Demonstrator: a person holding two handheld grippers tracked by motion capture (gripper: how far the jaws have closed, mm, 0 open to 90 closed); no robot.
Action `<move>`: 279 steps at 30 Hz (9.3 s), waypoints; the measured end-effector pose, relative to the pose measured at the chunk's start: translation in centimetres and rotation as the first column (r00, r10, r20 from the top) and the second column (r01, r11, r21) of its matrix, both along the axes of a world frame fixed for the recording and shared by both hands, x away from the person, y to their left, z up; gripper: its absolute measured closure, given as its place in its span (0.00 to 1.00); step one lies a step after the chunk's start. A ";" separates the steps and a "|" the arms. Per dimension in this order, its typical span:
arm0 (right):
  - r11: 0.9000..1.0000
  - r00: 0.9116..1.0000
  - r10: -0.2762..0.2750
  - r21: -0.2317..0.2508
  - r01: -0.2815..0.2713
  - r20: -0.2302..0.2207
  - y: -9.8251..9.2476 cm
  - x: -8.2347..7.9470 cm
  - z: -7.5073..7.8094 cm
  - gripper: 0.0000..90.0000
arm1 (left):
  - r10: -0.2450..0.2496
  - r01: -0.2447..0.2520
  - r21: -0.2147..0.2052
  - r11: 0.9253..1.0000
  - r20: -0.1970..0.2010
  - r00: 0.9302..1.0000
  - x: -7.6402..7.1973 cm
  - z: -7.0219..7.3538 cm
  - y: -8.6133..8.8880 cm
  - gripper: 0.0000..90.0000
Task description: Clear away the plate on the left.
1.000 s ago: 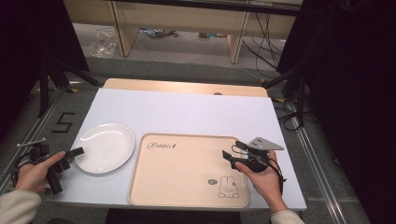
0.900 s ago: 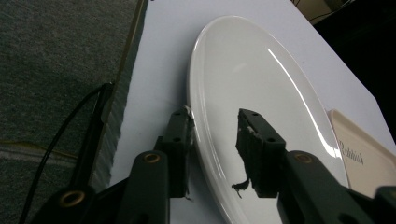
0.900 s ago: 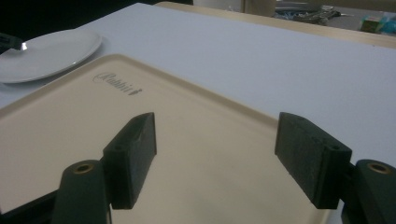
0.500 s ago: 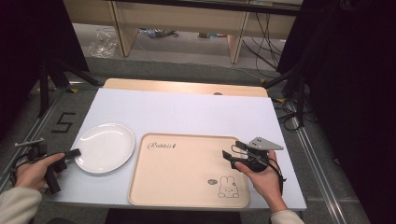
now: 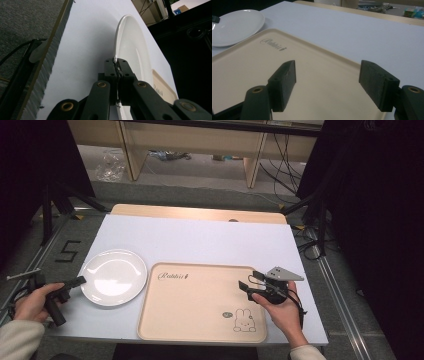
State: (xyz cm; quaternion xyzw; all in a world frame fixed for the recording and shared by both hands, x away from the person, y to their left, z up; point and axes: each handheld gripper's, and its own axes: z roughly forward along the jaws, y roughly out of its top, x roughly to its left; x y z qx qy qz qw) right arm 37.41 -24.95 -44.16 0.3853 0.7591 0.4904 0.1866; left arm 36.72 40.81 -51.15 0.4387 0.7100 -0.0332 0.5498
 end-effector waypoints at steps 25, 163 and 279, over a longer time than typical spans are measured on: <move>1.000 1.000 -0.008 -0.020 0.008 -0.003 -0.2 -0.1 0.3 0.34 | 0.060 -0.057 -0.048 0.997 0.046 0.997 -0.5 1.4 -0.1 0.97; 1.000 1.000 -0.008 -0.016 0.009 0.028 -0.4 0.0 0.3 0.34 | -0.087 0.102 -0.176 0.979 0.093 0.992 2.1 4.3 -9.3 0.96; 0.999 1.000 -0.028 0.021 0.028 0.009 -0.1 -0.1 0.2 0.34 | -0.240 0.245 -0.163 0.956 0.049 0.970 3.7 3.8 -16.5 0.96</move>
